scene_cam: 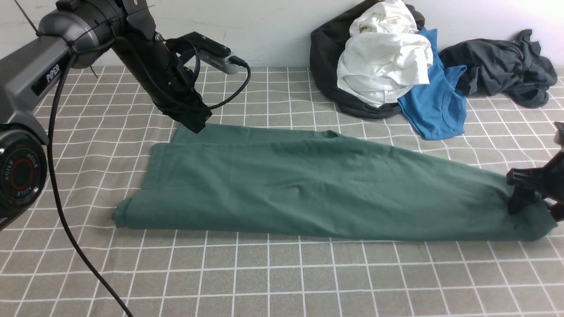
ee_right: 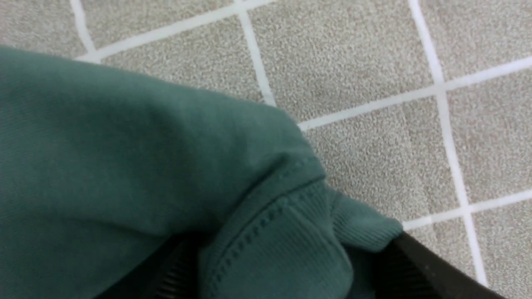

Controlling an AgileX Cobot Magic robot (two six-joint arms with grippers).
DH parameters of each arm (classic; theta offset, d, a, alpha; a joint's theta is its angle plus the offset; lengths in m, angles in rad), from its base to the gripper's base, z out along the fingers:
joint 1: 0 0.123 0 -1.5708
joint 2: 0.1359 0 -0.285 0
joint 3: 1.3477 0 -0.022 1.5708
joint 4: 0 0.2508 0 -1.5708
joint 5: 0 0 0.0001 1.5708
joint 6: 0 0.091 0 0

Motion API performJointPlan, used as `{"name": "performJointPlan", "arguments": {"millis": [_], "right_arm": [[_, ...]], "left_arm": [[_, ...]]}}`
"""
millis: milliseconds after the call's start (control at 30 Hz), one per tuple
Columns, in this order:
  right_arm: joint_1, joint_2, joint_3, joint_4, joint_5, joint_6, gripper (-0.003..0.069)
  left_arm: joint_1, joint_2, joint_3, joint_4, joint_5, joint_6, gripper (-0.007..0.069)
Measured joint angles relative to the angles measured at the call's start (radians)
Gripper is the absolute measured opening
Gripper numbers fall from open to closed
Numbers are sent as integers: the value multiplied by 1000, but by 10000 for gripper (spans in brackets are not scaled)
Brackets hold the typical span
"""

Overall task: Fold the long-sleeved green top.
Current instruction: Use the right arm to clamp the right edge of the fabric, then use the right arm to drag the right edge of the fabric to the left and folds it over the left edge

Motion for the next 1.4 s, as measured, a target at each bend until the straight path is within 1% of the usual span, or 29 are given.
{"name": "performJointPlan", "arguments": {"millis": [100,200,267,300,333,367,400,433,533,567,600,633,700,733,833,900,967,1000,1033,1100,1200,1233,1300,1333,1367,1400], "right_arm": [[0,0,0,20,0,-29,507],[1,0,-1,53,0,-101,448],[7,0,-1,71,1,-149,366],[13,0,-1,84,4,-176,281],[20,0,-1,95,7,-196,212],[21,0,-1,95,8,-199,198],[27,-1,-1,96,11,-219,108],[30,-8,0,88,12,-229,83],[30,-41,0,26,36,-232,80],[21,-72,0,-24,55,-211,80],[19,-82,0,-40,61,-203,80],[2,-118,0,-109,81,-167,80],[-18,-151,-4,-181,103,-132,80],[-53,-201,-25,-257,142,-89,80],[-72,-264,-111,-304,217,-80,80],[-61,-285,-161,-293,249,-93,80],[3,-307,-291,-245,330,-146,80],[17,-308,-302,-234,336,-155,80],[87,-305,-397,-184,389,-191,80],[195,-283,-484,-120,419,-223,80],[348,-222,-595,-56,428,-238,80],[429,-175,-632,-27,428,-239,80],[484,-136,-660,-6,428,-240,80],[554,-65,-700,26,422,-241,80],[573,-56,-708,30,420,-241,80],[642,20,-738,56,394,-241,80]], "left_arm": [[0,0,0,0,0,0,-8],[0,0,0,0,0,0,-8],[0,0,0,0,0,0,-8],[0,0,0,0,0,0,-8],[0,0,0,0,0,0,-8],[0,0,0,0,0,0,-8],[0,-1,0,0,0,0,-8],[0,-1,0,0,0,0,-8],[0,-11,0,1,0,0,-8],[0,-21,0,1,1,0,-8],[0,-27,0,2,1,0,-8],[0,-46,0,8,1,0,-8],[0,-63,0,15,2,0,-8],[0,-90,0,31,2,0,-8],[0,-137,0,57,4,0,-8],[1,-160,0,62,5,0,-8],[1,-201,0,78,7,0,-8],[1,-204,0,82,7,0,-8],[1,-231,0,95,8,0,-8],[1,-265,0,120,9,-1,-8],[1,-315,0,166,15,-9,-8],[1,-332,0,187,19,-18,-8],[1,-352,0,206,22,-32,-8],[1,-376,0,225,25,-56,-8],[1,-379,0,227,26,-59,-8],[1,-397,0,239,26,-77,-8]]}}
